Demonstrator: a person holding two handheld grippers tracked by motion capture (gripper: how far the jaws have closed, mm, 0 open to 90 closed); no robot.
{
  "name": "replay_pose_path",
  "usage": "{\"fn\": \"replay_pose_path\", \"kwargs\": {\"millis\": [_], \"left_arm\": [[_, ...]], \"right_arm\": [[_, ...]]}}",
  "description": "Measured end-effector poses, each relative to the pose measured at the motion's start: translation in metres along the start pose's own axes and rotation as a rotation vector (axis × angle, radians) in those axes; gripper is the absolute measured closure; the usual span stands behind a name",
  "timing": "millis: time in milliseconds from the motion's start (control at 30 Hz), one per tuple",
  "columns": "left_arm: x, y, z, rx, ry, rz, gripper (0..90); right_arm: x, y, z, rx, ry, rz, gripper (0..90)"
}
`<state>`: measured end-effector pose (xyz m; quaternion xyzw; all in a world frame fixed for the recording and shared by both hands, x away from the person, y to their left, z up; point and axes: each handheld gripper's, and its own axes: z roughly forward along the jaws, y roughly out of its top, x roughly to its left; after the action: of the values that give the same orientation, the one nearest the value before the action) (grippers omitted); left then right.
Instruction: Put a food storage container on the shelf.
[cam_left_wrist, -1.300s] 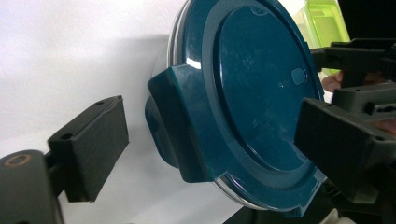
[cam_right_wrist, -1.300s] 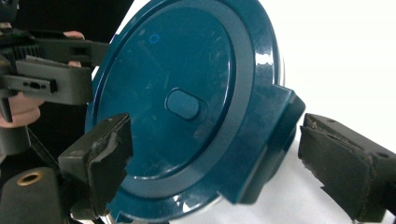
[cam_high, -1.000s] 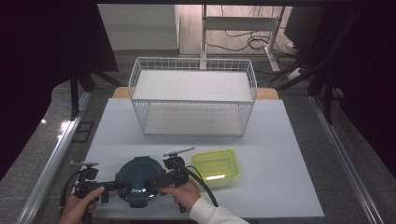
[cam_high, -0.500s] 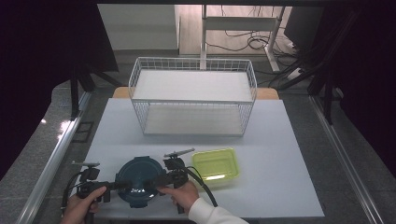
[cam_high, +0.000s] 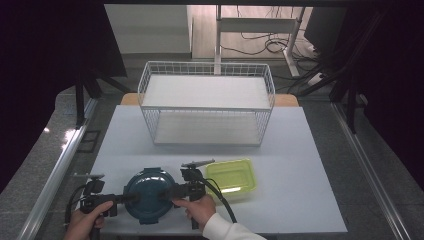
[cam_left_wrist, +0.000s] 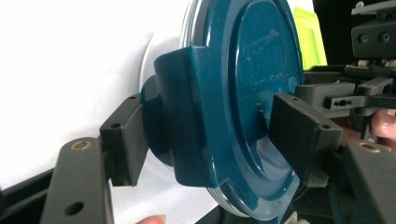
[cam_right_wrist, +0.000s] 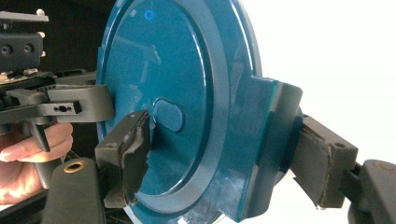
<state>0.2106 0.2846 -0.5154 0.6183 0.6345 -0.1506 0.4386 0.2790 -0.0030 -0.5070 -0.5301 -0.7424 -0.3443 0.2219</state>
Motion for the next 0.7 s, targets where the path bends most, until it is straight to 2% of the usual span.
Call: {"fn": "replay_pose_path", "kwargs": {"millis": [100,200,367,433,533,700], "left_arm": [[-0.003,-0.001,-0.001,-0.011,0.006,0.019,34.2],[-0.003,0.000,-0.002,-0.018,0.004,0.017,35.0],[-0.006,0.000,-0.003,-0.030,0.009,0.030,36.7],[-0.008,0.001,-0.004,-0.031,0.010,0.040,37.2],[-0.008,0.003,-0.002,-0.030,0.003,0.035,37.2],[-0.017,0.008,-0.004,-0.040,0.003,0.053,37.2]], "right_arm": [[0.000,-0.001,-0.002,-0.009,0.002,0.011,28.0],[0.000,-0.001,-0.003,-0.012,0.001,0.019,28.3],[0.003,-0.001,-0.005,-0.028,-0.013,0.012,29.3],[0.005,0.000,-0.008,-0.040,-0.024,-0.007,29.2],[0.006,0.001,-0.010,-0.045,-0.033,-0.015,29.2],[0.008,0.004,-0.017,-0.057,-0.033,-0.023,29.1]]}}
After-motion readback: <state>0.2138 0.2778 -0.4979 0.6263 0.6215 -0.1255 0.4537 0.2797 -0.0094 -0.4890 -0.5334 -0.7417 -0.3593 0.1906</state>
